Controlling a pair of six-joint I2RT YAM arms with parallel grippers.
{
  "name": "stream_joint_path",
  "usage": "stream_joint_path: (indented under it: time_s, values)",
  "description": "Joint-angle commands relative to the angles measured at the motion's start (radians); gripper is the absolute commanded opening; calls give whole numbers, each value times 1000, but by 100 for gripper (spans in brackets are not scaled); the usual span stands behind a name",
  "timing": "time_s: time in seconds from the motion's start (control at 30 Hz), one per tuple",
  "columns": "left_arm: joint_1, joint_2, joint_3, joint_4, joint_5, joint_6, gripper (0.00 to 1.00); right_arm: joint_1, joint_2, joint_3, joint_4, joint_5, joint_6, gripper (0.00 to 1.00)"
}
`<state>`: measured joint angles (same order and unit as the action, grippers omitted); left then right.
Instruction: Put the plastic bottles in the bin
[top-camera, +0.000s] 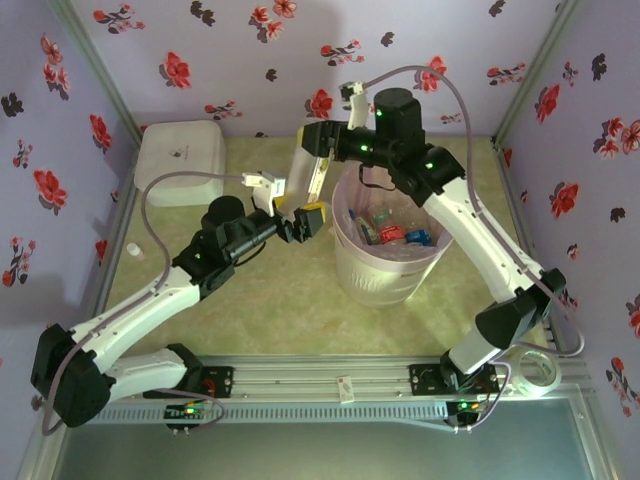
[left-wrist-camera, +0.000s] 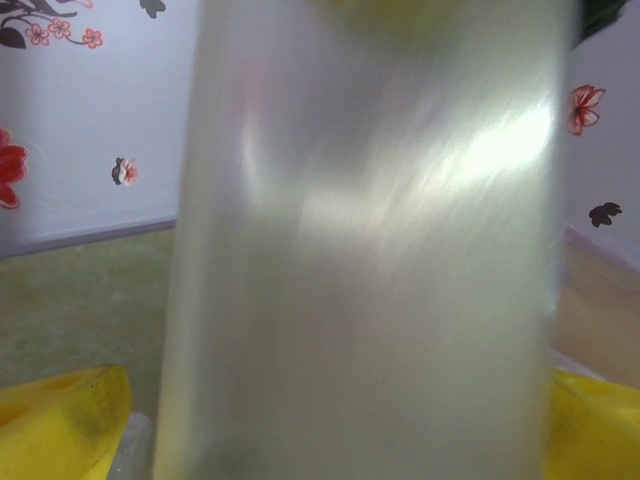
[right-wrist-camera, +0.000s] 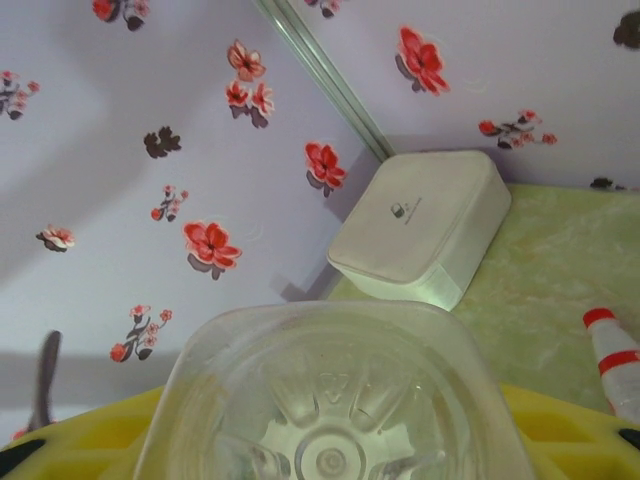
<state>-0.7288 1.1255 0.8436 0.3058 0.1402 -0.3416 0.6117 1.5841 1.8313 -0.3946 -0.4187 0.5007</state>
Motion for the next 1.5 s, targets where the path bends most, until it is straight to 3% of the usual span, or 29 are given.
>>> stream_joint_path:
  time_s: [0.0, 0.17, 0.33, 0.53, 0.73, 0.93, 1.13, 1.47]
  values:
    - [23, -34, -32, 47, -14, -22, 100, -23, -52, 106, 6, 24, -44, 52]
    - [127, -40, -82, 39, -20, -130, 98, -96, -108, 126, -33, 12, -52, 51]
    - [235, 43, -37, -128, -87, -299, 94, -182, -196, 118, -127, 29, -95, 49]
    - [253, 199, 80, -257, -151, -412, 91, -245, -228, 177, -393, 60, -232, 48]
    - [258, 348, 198, -349, -166, -547, 86, -244, -221, 166, -613, 203, -380, 45]
    - [256, 457, 245, -328, -136, -616, 85, -243, -178, 124, -692, 269, -452, 44]
    - [256, 555, 200, -156, -129, -703, 84, -231, -111, 100, -746, 246, -504, 45]
    - [244, 694, 271, -90, -88, -763, 83, -220, -64, -40, -695, 245, -505, 45]
